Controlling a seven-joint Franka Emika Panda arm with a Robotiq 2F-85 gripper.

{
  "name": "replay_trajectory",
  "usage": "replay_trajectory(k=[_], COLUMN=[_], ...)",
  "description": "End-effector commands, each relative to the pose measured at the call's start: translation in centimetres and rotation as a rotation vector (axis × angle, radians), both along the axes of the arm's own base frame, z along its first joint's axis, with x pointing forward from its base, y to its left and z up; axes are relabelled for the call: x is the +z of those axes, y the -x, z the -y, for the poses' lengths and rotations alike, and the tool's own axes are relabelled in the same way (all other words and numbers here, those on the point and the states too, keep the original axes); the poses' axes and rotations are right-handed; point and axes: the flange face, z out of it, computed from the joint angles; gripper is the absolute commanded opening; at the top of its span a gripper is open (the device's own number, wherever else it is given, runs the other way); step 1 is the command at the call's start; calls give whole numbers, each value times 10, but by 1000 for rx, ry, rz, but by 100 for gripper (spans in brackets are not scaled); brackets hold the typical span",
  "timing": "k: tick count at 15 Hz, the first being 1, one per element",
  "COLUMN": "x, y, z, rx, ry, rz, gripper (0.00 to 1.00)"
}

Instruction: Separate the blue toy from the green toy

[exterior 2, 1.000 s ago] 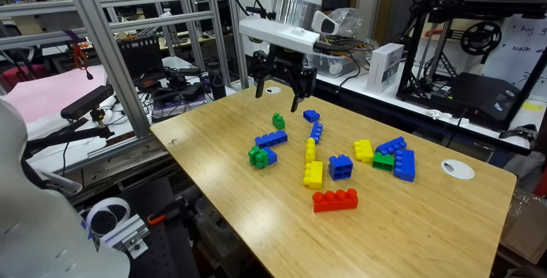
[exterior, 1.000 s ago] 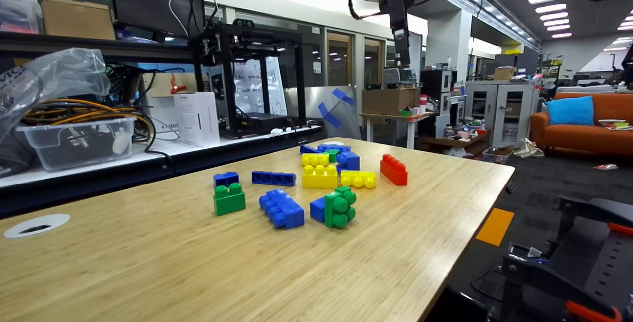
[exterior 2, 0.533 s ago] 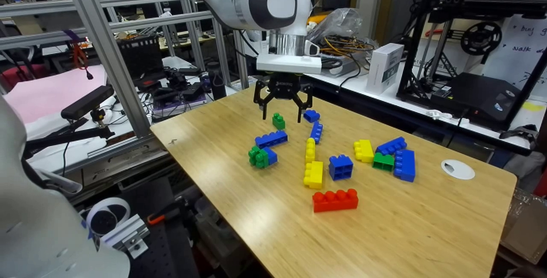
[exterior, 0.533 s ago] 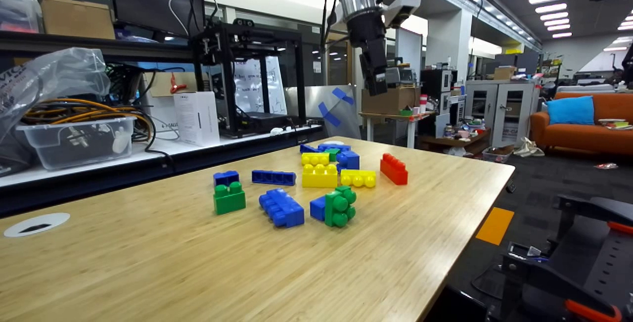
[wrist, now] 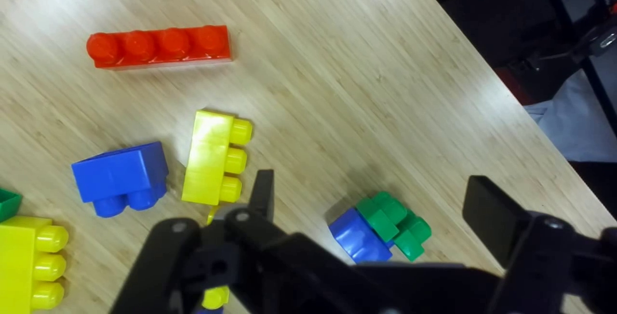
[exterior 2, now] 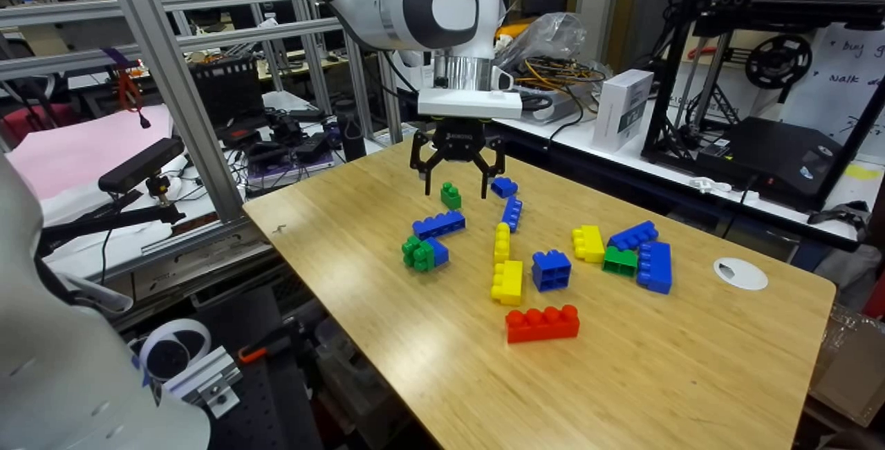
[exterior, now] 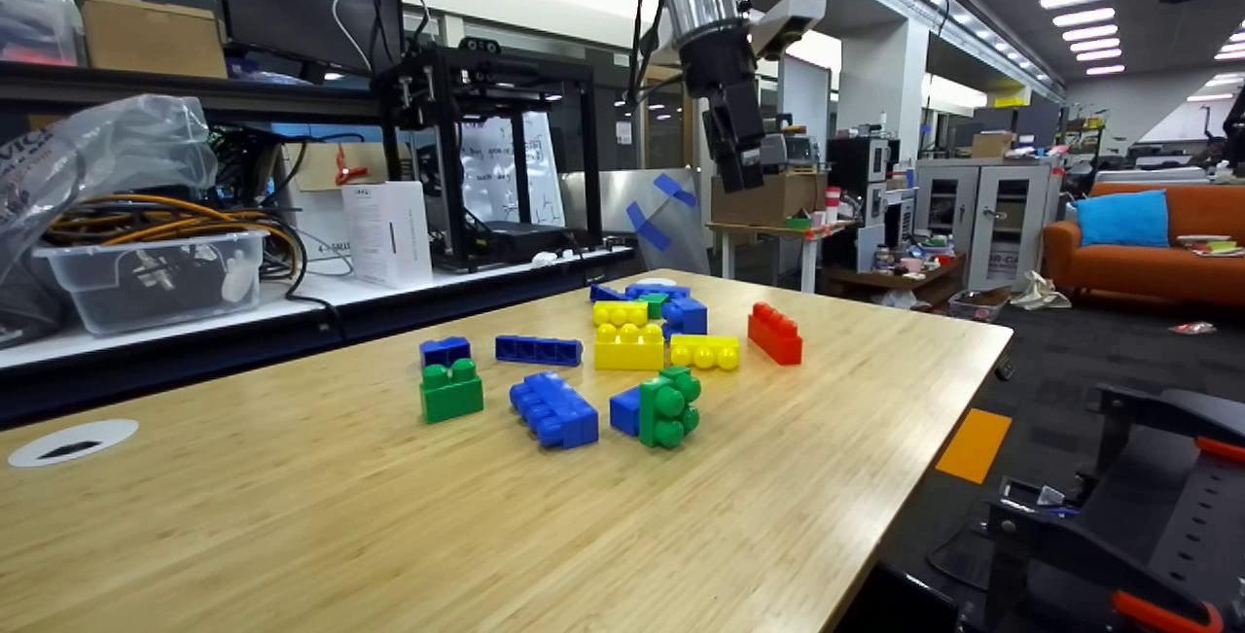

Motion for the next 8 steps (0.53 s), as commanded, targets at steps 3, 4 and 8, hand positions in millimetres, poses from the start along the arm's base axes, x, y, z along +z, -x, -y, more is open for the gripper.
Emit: replay_trajectory(k=[3, 4, 8], x=[-32, -41, -95], y=[-5, -6, -11], z=[-2, -3, -14], rx=[58, 79, 202], ry=[-5, -12, -23], rz=[15, 17, 69], gripper=[100, 100, 100])
